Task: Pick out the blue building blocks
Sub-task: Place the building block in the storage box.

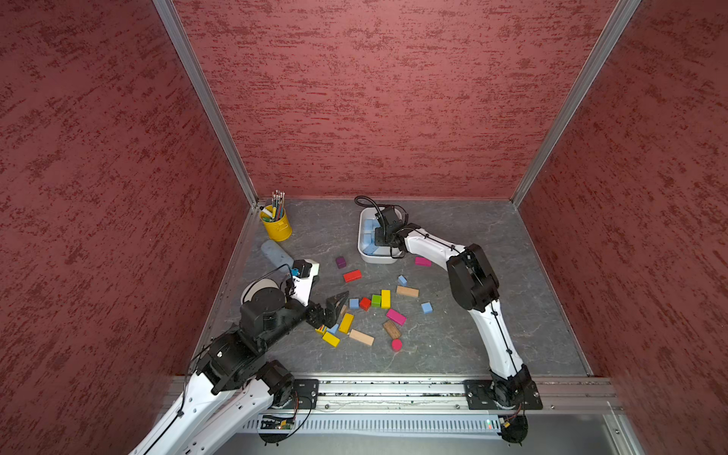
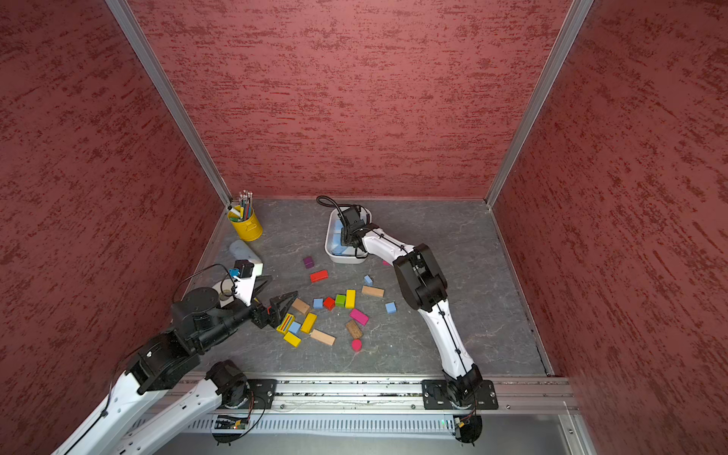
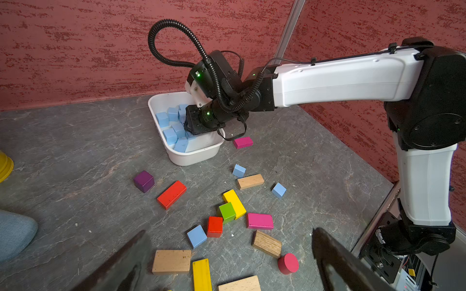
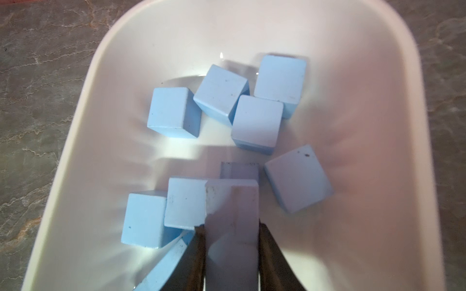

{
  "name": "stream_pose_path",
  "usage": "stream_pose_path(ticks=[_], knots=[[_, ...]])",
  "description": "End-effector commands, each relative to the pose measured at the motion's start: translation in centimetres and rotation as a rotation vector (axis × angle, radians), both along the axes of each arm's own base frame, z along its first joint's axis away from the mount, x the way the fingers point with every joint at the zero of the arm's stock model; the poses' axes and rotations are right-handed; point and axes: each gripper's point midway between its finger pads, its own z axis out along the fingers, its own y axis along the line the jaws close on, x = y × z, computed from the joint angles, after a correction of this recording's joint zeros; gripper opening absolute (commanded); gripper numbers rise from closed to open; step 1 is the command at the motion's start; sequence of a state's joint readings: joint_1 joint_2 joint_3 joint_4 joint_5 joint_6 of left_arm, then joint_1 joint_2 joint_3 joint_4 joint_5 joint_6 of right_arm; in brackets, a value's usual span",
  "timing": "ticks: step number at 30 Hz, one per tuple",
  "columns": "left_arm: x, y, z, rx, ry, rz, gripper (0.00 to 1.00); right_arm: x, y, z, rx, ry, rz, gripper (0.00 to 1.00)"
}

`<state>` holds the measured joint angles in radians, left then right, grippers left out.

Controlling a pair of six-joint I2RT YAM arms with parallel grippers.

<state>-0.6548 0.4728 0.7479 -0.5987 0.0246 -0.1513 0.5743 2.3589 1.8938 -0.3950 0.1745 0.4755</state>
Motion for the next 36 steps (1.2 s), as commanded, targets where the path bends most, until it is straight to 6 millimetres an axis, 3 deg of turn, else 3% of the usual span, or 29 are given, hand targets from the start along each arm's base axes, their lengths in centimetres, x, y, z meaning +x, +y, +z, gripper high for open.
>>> stream_pose_path(ticks=[1, 8, 14, 18, 22, 30, 36], knots=[[0.0, 0.1, 0.1, 0.001, -0.006, 0.001, 1.0, 1.0, 0.4, 1.5, 0.051, -0.02, -0.013, 0.41], [0.0, 0.1, 0.1, 0.002, -0.006, 0.004, 1.0, 1.2, 0.8, 3.2, 0.093, -0.038, -0.001, 0.49], [0.1, 0.1, -0.1, 0.005, -0.003, 0.004, 1.0, 0.2, 0.4, 8.6, 0.15, -0.124, 0.015, 0.57], [0.1, 0.0, -0.2, 0.008, 0.003, 0.001, 1.0, -1.5, -0.8, 12.1, 0.164, -0.18, 0.021, 0.62], [0.1, -0.2, -0.3, 0.011, 0.008, -0.003, 1.0, -3.8, -2.4, 14.2, 0.166, -0.209, 0.023, 0.66], [0.3, -0.4, -0.4, 0.014, 0.014, -0.01, 1.0, -9.8, -6.6, 14.1, 0.142, -0.191, 0.009, 0.72], [0.4, -0.5, -0.5, 0.019, 0.02, -0.012, 0.99, -14.1, -8.9, 11.3, 0.104, -0.117, 0.02, 0.74]])
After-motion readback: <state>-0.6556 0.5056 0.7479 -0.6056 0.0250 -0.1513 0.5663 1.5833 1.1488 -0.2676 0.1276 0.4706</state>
